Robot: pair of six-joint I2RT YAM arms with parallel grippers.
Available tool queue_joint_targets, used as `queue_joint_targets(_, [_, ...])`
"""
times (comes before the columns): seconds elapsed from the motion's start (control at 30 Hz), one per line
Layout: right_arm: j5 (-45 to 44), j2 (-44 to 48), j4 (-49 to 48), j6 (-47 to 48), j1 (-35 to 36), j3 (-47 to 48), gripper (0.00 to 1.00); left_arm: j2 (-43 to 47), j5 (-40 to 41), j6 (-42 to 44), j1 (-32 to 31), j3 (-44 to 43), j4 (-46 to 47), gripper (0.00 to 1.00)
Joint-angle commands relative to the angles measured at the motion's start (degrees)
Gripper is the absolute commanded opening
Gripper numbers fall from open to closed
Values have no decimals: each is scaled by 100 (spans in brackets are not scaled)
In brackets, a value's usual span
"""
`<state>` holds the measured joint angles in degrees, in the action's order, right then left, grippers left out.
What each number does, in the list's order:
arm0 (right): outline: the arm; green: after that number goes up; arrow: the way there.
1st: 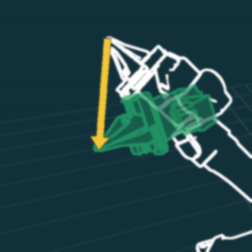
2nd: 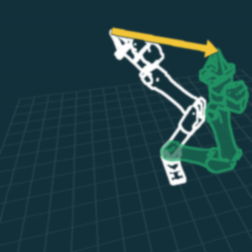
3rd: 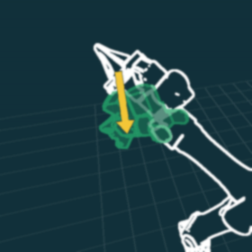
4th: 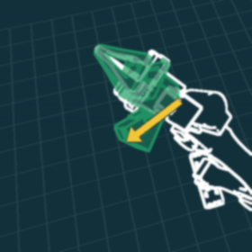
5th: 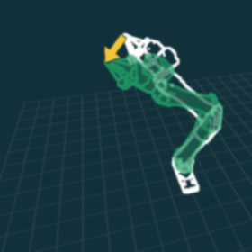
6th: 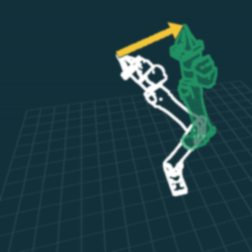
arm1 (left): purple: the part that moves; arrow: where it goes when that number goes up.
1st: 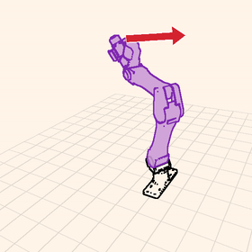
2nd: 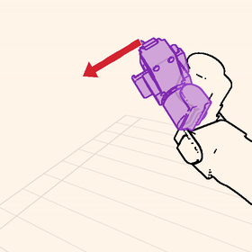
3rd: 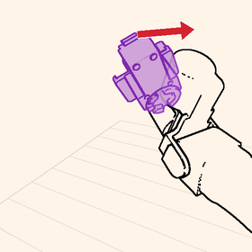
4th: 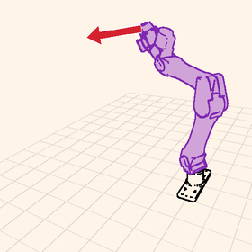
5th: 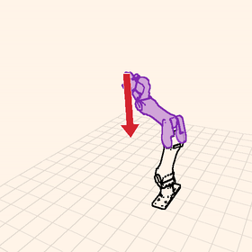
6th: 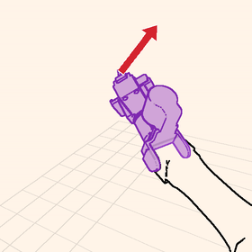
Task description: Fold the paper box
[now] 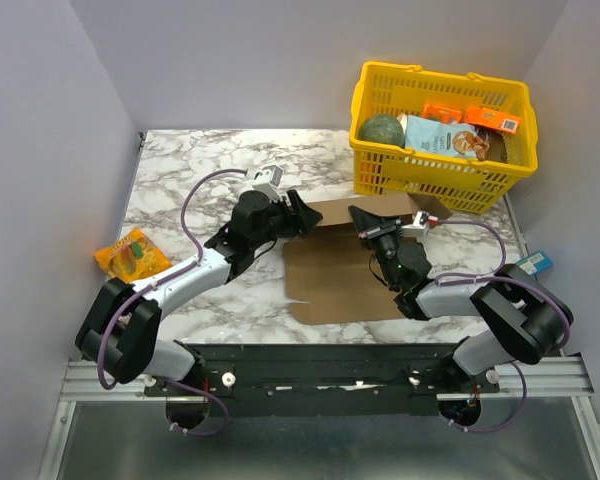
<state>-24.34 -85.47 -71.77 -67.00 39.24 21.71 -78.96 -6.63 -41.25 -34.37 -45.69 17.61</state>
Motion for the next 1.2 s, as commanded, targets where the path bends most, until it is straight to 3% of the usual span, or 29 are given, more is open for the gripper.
queue_joint_targets(0.0, [-45, -136, 585, 407, -22, -106, 1, -76, -312, -85, -17, -98, 516, 67])
queue_joint_targets(0.1, [-97, -110, 629, 399, -13, -124, 1, 204, -286, 90, 97, -1, 420, 68])
queue_joint_targets(0.23, [-177, -5, 875, 293, -22, -124, 1, 784, -670, 415, 474, 192, 191, 83])
queue_joint_targets(0.4, [-203, 136, 1130, 240, -57, -71, 1, 1566, -1393, 1241, 1098, 464, -248, 86])
queue_joint_targets(0.57, [-168, 154, 1182, 240, -75, -62, 1, 1796, -1394, 1042, 2047, 711, 23, 88])
queue_joint_targets(0.7, [-133, 110, 1183, 214, -92, -53, 1, 1036, -404, 1137, 2198, 221, -456, 88])
queue_joint_targets(0.93, [-45, 57, 1200, 126, -110, -1, 1, -917, 346, 1471, 2207, -809, -1329, 83])
queue_joint_targets(1.03, [-45, 74, 1244, 126, -110, 26, 1, -1753, 400, 1742, 2198, -1371, -1760, 82])
queue_joint_targets(1.17, [-106, 101, 1516, 100, -119, 140, 1, -2439, -230, 1972, 2101, -1908, -2507, 77])
